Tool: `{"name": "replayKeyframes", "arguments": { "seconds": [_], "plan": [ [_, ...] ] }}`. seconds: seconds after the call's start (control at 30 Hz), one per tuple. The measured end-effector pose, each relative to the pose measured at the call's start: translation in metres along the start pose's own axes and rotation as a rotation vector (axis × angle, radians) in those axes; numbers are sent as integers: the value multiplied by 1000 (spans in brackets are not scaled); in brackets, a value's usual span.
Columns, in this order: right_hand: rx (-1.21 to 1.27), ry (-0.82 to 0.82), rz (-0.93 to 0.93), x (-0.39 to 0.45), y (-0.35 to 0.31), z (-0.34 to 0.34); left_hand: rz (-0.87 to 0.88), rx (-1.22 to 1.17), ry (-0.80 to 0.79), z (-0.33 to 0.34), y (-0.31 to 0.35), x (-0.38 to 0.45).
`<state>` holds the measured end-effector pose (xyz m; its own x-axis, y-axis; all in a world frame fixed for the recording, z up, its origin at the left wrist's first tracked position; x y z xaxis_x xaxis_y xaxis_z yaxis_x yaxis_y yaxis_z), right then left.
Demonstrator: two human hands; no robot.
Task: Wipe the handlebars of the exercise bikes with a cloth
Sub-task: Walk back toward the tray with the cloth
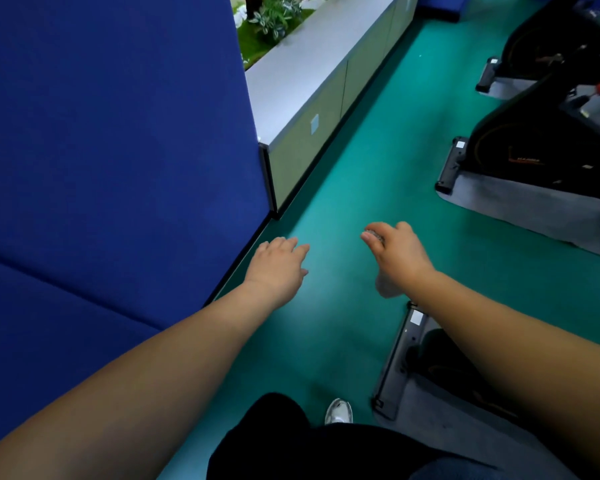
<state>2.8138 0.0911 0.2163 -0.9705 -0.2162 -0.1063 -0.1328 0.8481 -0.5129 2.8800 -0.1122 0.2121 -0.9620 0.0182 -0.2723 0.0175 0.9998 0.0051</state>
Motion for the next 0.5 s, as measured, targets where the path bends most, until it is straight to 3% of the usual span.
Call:
{"name": "replayKeyframes", "arguments": {
  "seconds": [0.5],
  "plan": [
    [19,92,228,155,15,-14,182,71,-71,-40,-59,192]
  ]
}}
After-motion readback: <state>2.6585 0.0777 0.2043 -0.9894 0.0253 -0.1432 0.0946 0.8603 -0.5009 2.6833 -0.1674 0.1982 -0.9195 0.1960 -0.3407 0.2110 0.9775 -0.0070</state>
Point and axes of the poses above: each hand's wrist, its own x-axis towards the middle knuckle, its own z-axis out of the palm, y = z × x, the point moved 4 cm from there along x, towards the middle knuckle, and after that the axes turned 3 degrees about -z, right-handed, at the moved point
